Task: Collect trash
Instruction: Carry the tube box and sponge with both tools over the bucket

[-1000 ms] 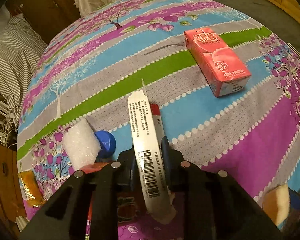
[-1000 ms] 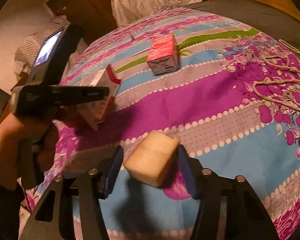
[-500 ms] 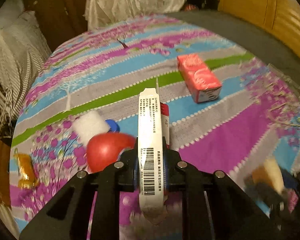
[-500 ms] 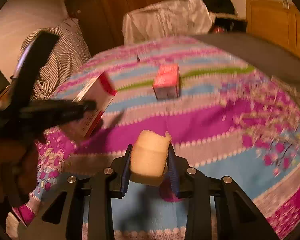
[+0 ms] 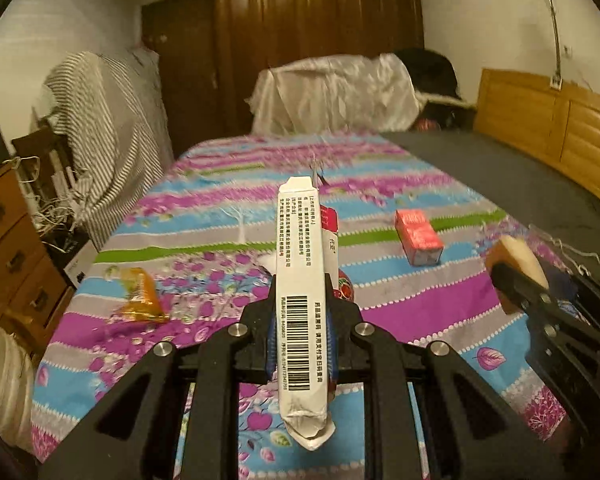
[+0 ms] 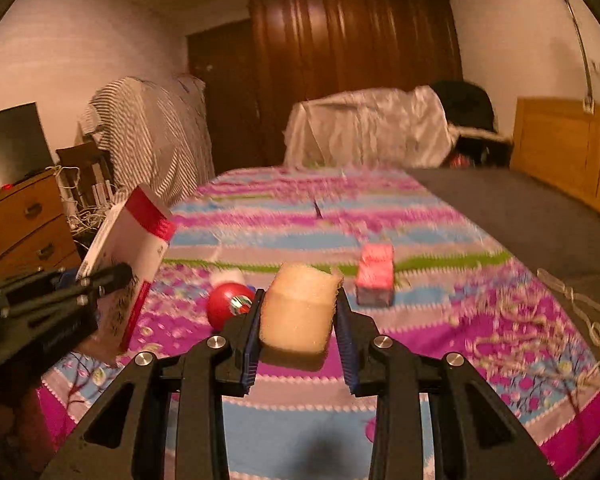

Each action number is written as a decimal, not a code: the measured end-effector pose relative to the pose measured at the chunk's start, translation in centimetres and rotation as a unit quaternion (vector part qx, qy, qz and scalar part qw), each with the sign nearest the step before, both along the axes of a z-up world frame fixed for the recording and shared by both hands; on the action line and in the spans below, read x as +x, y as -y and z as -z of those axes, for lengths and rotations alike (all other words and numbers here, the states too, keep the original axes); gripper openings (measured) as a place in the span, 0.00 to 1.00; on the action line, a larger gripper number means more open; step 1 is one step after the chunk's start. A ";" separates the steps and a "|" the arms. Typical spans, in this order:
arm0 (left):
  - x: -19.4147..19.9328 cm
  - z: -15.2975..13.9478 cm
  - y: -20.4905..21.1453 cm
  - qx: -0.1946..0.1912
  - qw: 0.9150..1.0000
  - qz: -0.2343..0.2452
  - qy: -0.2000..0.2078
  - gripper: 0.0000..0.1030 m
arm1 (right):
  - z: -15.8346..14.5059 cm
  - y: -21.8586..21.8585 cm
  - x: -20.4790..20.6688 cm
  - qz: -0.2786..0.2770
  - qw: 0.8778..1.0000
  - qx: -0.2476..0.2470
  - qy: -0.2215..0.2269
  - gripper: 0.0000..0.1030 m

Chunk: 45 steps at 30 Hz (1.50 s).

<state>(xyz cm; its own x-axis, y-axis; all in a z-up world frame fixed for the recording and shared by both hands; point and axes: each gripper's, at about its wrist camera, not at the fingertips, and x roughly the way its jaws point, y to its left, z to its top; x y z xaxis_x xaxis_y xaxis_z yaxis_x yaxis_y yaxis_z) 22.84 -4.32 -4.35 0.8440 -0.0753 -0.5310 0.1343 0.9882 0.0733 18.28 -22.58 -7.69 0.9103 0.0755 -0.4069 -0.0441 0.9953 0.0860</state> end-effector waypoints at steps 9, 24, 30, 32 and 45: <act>-2.4 -1.4 -1.1 -0.019 0.999 -0.018 0.024 0.16 | -2.9 -3.1 -2.4 -0.003 0.999 -0.025 0.030 0.33; -3.9 -3.3 -6.8 -0.028 0.996 -0.073 0.043 0.16 | -5.4 -9.1 -2.6 -0.062 0.996 -0.041 0.040 0.33; -4.4 -4.1 -11.3 -0.032 0.992 -0.111 0.051 0.16 | -6.9 -14.6 -1.7 -0.110 0.992 -0.045 0.045 0.33; -4.8 -4.5 -13.3 -0.033 0.989 -0.131 0.055 0.16 | -7.4 -16.6 -1.7 -0.128 0.990 -0.047 0.048 0.33; -9.1 -6.5 -28.0 -0.034 0.959 -0.275 0.065 0.16 | -11.9 -34.9 -1.1 -0.267 0.961 -0.043 0.061 0.33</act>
<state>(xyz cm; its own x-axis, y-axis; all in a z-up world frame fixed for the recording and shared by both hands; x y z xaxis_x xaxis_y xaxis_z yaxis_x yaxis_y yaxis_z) 13.76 23.72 2.18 0.8249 0.3692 -0.4281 -0.4139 0.9103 -0.0124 17.19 12.36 4.18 0.7929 0.5153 -0.3253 -0.5544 0.8316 -0.0342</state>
